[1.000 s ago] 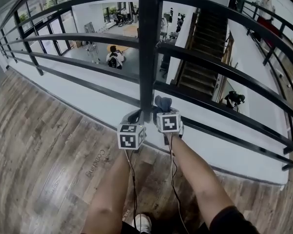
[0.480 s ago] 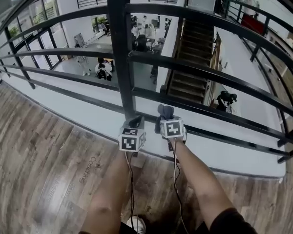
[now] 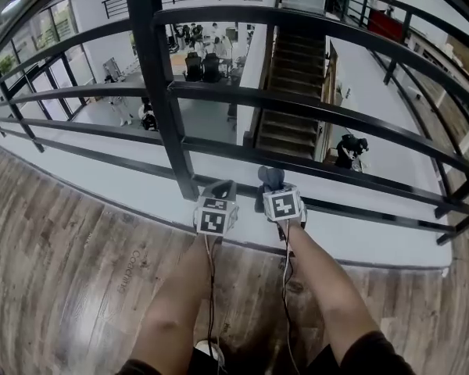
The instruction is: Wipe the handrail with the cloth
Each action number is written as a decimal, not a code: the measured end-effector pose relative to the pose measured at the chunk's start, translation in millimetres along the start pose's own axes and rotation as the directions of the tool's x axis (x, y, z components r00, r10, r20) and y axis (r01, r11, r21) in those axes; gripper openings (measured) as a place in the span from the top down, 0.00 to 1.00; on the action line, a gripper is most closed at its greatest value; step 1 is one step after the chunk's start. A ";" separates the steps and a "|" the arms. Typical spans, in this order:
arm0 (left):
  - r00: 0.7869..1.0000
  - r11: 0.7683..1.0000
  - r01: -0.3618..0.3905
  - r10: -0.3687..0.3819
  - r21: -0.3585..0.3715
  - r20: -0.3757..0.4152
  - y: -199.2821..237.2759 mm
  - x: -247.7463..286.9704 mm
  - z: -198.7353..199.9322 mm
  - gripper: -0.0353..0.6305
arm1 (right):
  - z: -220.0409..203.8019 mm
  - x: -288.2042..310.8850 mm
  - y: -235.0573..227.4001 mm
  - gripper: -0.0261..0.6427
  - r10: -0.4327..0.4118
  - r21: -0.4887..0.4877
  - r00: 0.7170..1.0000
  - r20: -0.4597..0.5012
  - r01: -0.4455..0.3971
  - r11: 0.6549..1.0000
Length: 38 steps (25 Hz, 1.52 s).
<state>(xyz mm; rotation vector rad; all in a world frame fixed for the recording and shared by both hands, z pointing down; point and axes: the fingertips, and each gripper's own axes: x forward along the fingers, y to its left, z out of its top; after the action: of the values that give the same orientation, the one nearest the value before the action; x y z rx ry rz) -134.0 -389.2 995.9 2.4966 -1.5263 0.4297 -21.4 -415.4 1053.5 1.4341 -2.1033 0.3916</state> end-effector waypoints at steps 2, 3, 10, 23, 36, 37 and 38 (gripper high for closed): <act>1.000 1.000 0.007 -0.007 -0.007 0.002 -11.9 6.7 5.4 0.95 | -3.9 -7.9 -18.7 0.79 -0.021 0.005 1.000 0.005 0.021 1.000; 1.000 1.000 0.015 -0.015 -0.009 -0.001 -18.8 9.7 7.1 0.95 | -6.3 -12.6 -28.9 0.79 -0.039 0.004 0.999 0.006 0.039 0.999; 0.996 0.996 0.091 -0.091 0.022 -0.008 -90.3 36.8 25.8 0.95 | -33.3 -49.8 -96.9 0.79 -0.104 0.027 0.994 0.023 0.103 0.994; 0.985 0.981 0.171 -0.168 0.091 -0.036 -205.3 84.5 34.2 0.95 | -85.5 -113.4 -207.9 0.79 -0.175 0.069 0.984 0.024 0.173 0.983; 0.926 0.927 0.374 -0.374 0.021 0.039 -379.3 111.3 67.5 0.95 | -148.2 -179.8 -339.3 0.79 -0.201 0.103 0.980 0.014 0.198 0.975; 0.925 0.926 0.377 -0.378 0.018 0.035 -393.1 114.6 67.6 0.95 | -152.7 -186.0 -351.3 0.79 -0.206 0.106 0.979 0.010 0.203 0.973; 0.923 0.923 0.383 -0.384 0.020 0.027 -408.3 118.2 66.6 0.95 | -157.9 -192.9 -364.2 0.79 -0.213 0.108 0.977 0.008 0.211 0.971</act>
<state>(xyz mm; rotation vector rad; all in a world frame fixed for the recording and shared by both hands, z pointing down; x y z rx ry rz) 290.3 -322.6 970.8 2.7348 -1.0018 0.3390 410.7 -326.5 1040.2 1.7120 -1.9435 0.4122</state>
